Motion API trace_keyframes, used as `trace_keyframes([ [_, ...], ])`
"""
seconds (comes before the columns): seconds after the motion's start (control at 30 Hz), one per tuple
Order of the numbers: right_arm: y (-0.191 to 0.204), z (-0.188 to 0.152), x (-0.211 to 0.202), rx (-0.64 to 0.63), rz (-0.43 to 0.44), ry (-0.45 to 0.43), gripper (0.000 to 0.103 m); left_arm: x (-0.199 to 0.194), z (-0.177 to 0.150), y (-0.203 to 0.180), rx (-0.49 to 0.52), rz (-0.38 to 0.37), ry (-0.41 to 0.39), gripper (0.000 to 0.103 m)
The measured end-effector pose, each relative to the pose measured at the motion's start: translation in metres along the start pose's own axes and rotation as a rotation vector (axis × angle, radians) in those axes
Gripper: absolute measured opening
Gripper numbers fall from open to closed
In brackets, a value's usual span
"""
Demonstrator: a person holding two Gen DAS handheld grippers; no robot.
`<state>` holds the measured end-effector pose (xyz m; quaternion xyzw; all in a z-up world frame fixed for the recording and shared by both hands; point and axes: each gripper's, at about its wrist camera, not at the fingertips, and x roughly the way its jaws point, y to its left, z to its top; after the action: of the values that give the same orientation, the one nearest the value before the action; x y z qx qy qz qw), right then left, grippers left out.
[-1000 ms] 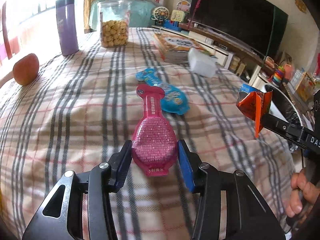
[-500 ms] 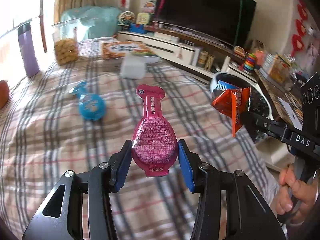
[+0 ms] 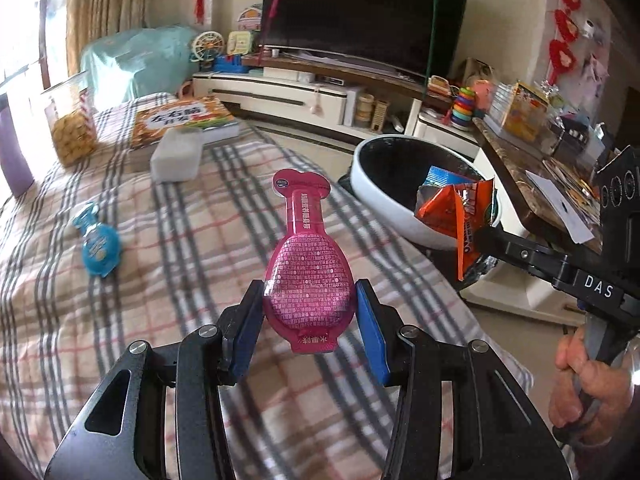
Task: Collect trash
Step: 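Carry the pink brush and orange snack bag over the black bin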
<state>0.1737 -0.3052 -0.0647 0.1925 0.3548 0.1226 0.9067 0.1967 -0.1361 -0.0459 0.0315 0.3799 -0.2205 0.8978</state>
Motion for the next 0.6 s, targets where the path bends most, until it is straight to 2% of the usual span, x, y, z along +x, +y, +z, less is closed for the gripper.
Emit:
trace_keyframes([
  [0.6,-0.038,0.018,-0.023,0.022,-0.07,-0.056,0.019,0.018,0.028,-0.039,0.069,-0.037,-0.001,0.044],
])
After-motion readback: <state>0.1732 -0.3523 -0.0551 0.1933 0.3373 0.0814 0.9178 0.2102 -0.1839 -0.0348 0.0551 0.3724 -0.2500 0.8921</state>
